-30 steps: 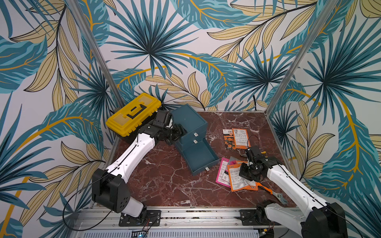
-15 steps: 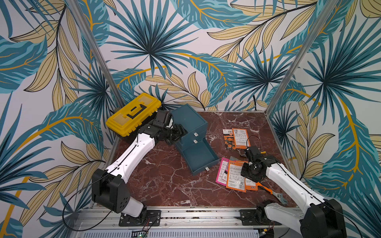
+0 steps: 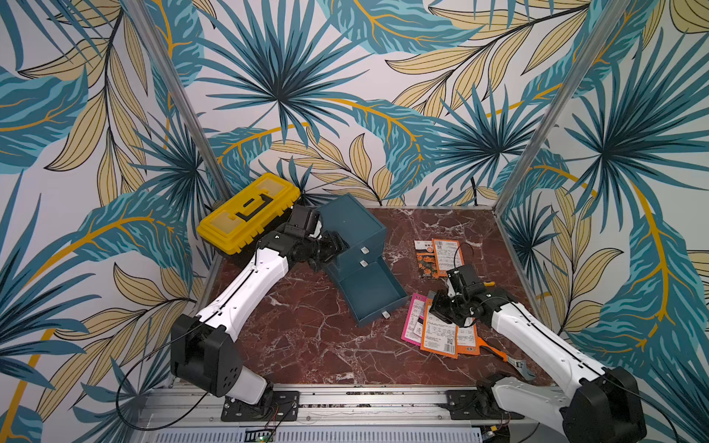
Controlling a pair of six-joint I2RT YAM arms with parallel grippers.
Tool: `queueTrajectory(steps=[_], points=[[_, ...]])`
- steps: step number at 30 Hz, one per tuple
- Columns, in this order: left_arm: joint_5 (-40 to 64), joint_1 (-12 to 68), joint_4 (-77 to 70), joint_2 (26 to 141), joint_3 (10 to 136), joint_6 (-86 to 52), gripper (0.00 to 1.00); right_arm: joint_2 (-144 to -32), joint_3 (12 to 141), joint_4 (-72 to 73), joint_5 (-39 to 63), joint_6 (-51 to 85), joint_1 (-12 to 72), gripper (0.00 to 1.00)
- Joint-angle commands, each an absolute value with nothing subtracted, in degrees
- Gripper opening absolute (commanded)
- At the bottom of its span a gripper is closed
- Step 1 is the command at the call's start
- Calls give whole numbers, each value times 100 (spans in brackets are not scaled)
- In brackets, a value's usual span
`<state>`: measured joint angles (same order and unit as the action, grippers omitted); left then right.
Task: Take the seed bags out of the drawer
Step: Place the seed packet at the center of the board, then close the drawer in the storage box.
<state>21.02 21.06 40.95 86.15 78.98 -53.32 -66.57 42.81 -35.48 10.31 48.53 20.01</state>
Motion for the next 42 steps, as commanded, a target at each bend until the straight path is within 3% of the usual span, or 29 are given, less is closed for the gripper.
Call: queueTrajectory(steps=[1, 18, 42], points=[[2192, 2162, 3961, 8399, 7724, -5325, 70, -6991, 4182, -2649, 1437, 5448, 2322, 3], [2135, 2162, 4088, 8385, 7734, -5331, 70, -8748, 4280, -988, 1819, 6082, 2685, 0], [2128, 2153, 4211, 8349, 7642, -5295, 70, -9934, 5687, -789, 2130, 6096, 2548, 0]])
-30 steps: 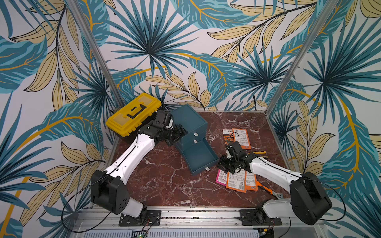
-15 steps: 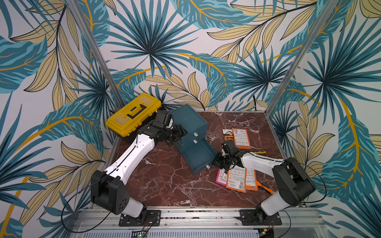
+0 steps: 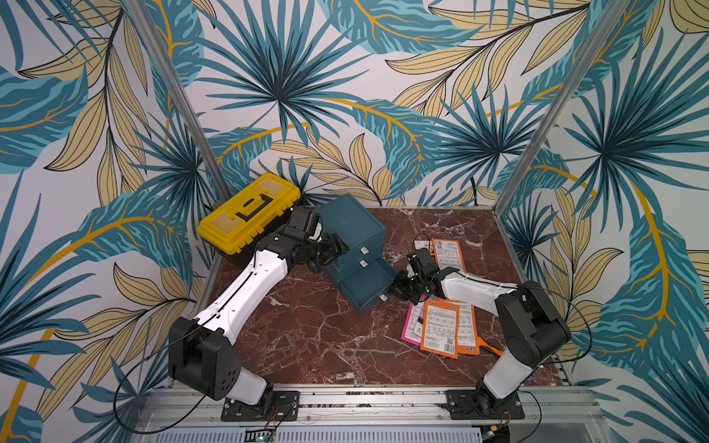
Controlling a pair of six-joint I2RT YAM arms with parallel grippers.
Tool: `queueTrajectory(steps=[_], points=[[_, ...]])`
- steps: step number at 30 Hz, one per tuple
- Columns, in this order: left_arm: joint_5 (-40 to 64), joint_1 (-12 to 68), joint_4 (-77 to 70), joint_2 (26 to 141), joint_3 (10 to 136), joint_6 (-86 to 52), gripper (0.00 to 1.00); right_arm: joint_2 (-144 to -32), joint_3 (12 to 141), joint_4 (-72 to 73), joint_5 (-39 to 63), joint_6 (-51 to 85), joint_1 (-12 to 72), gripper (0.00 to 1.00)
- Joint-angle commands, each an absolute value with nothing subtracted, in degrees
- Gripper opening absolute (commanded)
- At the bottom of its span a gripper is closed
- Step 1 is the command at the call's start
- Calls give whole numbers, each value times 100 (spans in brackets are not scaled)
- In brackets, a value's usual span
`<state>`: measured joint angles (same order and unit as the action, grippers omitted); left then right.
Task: Take the seed bags out of the drawer
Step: Close the drawer in the storage box.
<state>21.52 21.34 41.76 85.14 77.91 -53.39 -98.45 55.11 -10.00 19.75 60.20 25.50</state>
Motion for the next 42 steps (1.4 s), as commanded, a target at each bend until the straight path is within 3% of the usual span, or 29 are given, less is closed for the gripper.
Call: queueTrajectory(steps=[1, 12, 27, 42], points=[[2105, 2153, 4203, 8334, 7641, -5308, 70, -9952, 5727, -788, 2142, 6092, 2549, 0], [1472, 2148, 3860, 7947, 7832, -5253, 72, -9853, 5653, -906, 2144, 6011, 2549, 0], [1496, 2137, 4401, 8686, 8058, -5109, 70, -9957, 5834, -667, 2222, 6252, 2548, 0], [1511, 2141, 4426, 8350, 7732, -5194, 69, -10933, 6153, 1506, 2544, 8081, 2546, 0]])
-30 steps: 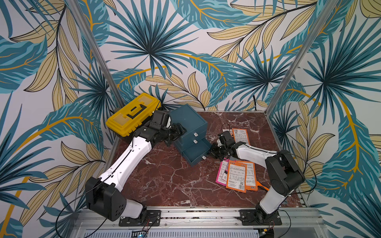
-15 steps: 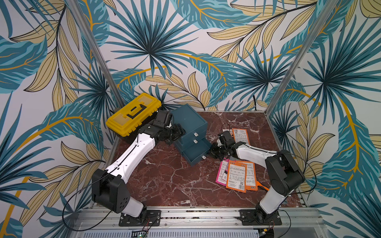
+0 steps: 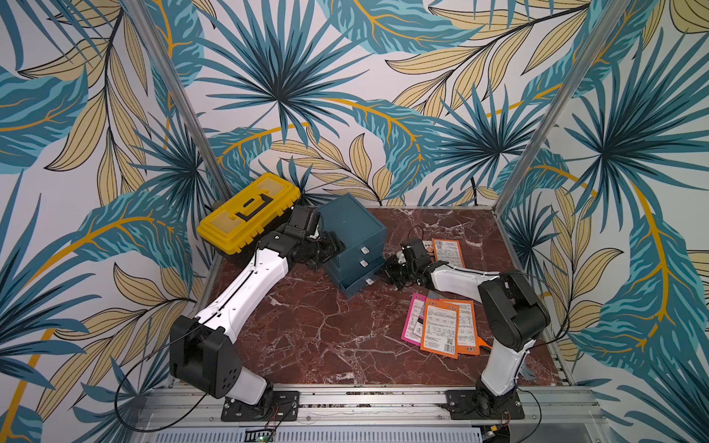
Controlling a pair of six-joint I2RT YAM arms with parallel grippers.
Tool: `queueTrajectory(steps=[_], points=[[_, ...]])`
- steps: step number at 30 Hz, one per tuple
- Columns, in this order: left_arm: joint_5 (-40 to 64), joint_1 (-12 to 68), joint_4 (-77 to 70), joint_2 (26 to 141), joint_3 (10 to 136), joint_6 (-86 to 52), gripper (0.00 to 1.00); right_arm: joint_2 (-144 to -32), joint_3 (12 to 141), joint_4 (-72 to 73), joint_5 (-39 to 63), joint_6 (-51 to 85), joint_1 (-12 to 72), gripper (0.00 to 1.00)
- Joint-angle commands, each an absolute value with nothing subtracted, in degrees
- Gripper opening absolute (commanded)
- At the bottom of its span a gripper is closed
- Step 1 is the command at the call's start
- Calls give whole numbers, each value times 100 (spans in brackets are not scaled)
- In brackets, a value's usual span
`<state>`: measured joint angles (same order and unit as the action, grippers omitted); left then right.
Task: Take the seed bags out of the drawer
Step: Close the drawer in the storage box.
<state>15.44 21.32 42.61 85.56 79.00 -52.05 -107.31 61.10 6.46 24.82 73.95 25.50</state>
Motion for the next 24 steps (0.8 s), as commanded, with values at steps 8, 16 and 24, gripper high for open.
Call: queueTrajectory(steps=[8, 16, 24], points=[[1512, 2136, 4444, 8294, 7733, -5220, 69, -11339, 6275, 2683, 2420, 8988, 2594, 0], [1422, 2136, 4451, 8220, 7754, -5180, 70, -11071, 5964, 2543, 2441, 8794, 2582, 2], [707, 2104, 4766, 7619, 8173, -4763, 79, -9315, 5901, -995, 1857, 6006, 2293, 33]])
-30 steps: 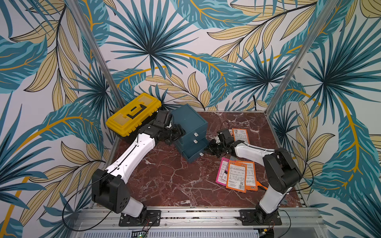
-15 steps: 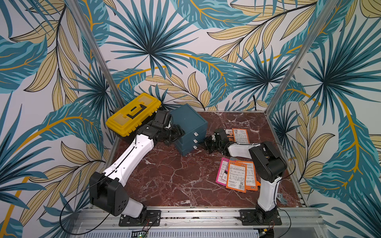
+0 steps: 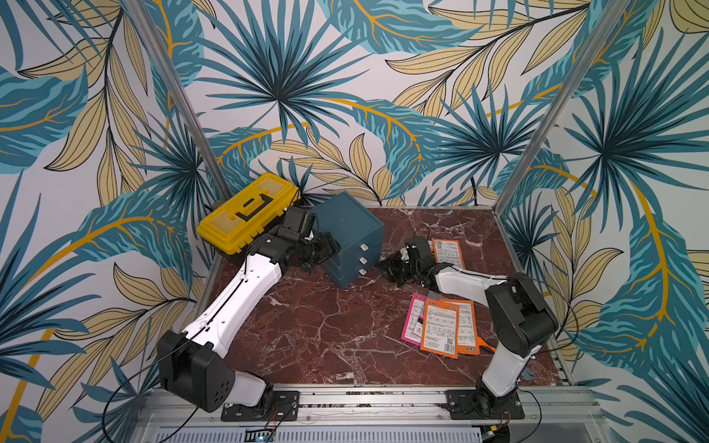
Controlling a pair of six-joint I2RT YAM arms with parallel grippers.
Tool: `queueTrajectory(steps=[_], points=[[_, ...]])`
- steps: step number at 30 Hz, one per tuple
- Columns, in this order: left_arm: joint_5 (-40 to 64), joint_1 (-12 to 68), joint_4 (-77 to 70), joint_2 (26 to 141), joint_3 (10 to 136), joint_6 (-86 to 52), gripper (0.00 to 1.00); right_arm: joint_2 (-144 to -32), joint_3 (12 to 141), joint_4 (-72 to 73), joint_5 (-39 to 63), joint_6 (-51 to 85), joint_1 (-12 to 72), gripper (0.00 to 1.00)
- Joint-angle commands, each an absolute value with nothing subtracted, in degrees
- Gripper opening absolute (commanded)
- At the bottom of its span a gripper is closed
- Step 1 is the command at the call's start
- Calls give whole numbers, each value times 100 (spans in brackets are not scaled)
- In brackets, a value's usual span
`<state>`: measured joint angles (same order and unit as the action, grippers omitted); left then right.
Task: Take the seed bags out of the drawer
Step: Close the drawer in the storage box, then reset both arms
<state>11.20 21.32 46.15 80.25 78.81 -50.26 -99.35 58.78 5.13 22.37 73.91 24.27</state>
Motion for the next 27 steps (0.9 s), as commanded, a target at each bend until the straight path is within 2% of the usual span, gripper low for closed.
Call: queueTrajectory(steps=[1, 3, 4, 8, 10, 13, 14, 16, 19, 23, 27], points=[[560, 2101, 4745, 7471, 8151, -4697, 81, -9050, 5971, -1618, 1568, 5547, 2248, 40], [272, 2093, 4609, 7145, 8003, -4554, 86, -8550, 6141, -2496, 1017, 4750, 2192, 54], [100, 2087, 4538, 6951, 7911, -4458, 100, -8300, 6242, -2856, 691, 4386, 2173, 59], [-707, 2066, 4155, 6280, 7516, -3991, 100, -7467, 6612, -3706, -512, 3249, 2153, 69], [-1277, 2057, 4025, 6028, 7367, -3758, 100, -7091, 6748, -3936, -1432, 2867, 2149, 74], [-1857, 2057, 3894, 5794, 7182, -3548, 100, -6578, 6700, -3693, -2510, 2255, 2153, 90], [-2091, 2057, 3773, 5660, 6936, -3593, 100, -6431, 6580, -3399, -2700, 1932, 2153, 99], [-2561, 2057, 2904, 5306, 6184, -3418, 100, -6292, 6493, -3054, -3242, 1709, 2153, 99], [-2742, 2056, 1711, 4822, 5074, -2912, 100, -6097, 5708, -1367, -3953, 1070, 2151, 99], [-3077, 2050, 335, 4772, 3865, -2634, 100, -5877, 4984, -107, -3528, 289, 2153, 99], [-3667, 2050, -857, 5177, 2919, -1747, 100, -6245, 4613, 116, -3655, 408, 2093, 99]])
